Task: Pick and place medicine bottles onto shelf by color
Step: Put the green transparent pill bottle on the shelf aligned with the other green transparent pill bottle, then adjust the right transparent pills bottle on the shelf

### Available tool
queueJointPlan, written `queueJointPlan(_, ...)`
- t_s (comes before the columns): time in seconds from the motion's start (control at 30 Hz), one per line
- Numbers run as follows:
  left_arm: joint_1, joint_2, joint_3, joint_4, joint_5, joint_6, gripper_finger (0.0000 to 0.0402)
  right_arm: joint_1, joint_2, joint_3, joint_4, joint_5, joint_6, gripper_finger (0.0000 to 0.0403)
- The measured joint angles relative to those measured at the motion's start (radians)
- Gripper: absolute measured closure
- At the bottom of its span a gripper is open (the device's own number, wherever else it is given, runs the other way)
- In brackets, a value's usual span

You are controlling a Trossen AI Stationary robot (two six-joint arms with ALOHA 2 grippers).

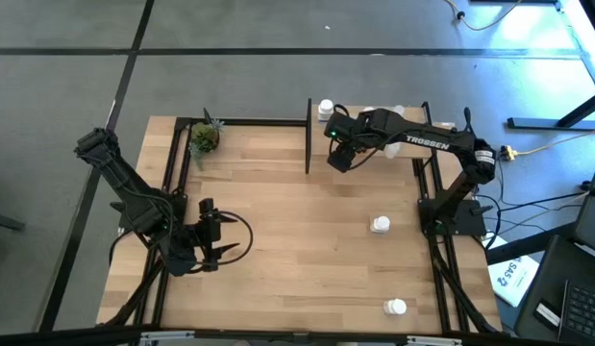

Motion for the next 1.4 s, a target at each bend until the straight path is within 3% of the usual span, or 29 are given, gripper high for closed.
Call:
queueJointPlan(0.73, 0.000, 0.000, 0.000, 0.000, 0.014, -0.003, 0.0118, 0.000, -0.004, 0.000, 0.004, 0.053, -0.008, 0.0208)
queueJointPlan(1.03, 0.000, 0.000, 0.000, 0.000, 0.014, -0.003, 0.0118, 0.000, -0.008, 0.067, -0.015, 0.053, -0.016, 0.0208)
queueJointPlan(1.27, 0.000, 0.000, 0.000, 0.000, 0.014, -0.003, 0.0118, 0.033, -0.008, 0.177, -0.180, 0.073, -0.001, 0.0208)
queueJointPlan(1.4, 0.000, 0.000, 0.000, 0.000, 0.014, -0.003, 0.0118, 0.082, -0.020, 0.244, -0.298, 0.192, 0.057, 0.0208)
